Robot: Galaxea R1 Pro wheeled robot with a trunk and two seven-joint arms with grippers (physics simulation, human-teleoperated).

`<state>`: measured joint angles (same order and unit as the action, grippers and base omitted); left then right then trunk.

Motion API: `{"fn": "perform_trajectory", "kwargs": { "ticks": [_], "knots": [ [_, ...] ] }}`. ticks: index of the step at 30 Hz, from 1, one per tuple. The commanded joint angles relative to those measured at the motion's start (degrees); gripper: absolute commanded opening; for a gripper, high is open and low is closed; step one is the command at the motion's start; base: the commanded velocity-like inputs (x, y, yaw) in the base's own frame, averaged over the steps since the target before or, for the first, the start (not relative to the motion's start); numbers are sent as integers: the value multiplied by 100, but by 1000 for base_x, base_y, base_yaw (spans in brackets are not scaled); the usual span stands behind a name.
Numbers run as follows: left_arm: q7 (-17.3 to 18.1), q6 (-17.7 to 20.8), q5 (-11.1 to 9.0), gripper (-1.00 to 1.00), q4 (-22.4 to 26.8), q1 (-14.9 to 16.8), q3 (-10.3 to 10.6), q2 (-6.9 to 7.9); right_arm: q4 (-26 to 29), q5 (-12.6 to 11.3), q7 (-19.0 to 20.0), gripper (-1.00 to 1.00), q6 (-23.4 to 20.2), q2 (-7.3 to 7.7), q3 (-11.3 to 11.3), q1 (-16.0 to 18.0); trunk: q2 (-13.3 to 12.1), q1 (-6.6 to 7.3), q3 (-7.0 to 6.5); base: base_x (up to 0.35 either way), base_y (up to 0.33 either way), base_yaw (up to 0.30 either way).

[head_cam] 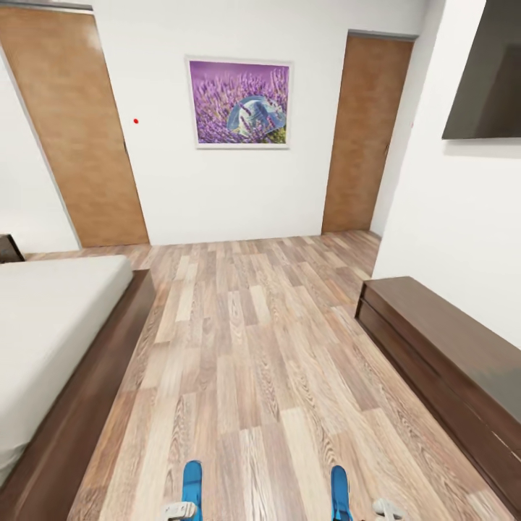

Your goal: In the bedroom, move the book from the bed onto either nightstand, and place the two sandals side by side next to the bed.

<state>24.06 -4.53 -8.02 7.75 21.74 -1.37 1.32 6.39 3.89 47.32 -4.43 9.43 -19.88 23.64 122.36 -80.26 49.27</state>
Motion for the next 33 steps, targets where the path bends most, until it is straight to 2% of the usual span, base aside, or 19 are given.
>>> {"fn": "perform_trajectory", "kwargs": {
  "ticks": [1, 25, 33],
  "knots": [
    [29, -4, -33, -100, -10, 6, -12, -3, 11, 36, 31, -100, -49, -2, -51, 0, 2, 1, 5, 0, 0, 294],
    [29, -4, -33, -100, -10, 6, -14, 0, 13, 33, 38, -100, -49, 5, -51, 0, 2, 1, 5, 0, 0, 292],
    [29, -4, -33, -100, -10, 6, -21, 0, 17, 33, 44, -100, -49, 6, -51, 0, 2, 1, 5, 0, 0, 41]
  ]
}}
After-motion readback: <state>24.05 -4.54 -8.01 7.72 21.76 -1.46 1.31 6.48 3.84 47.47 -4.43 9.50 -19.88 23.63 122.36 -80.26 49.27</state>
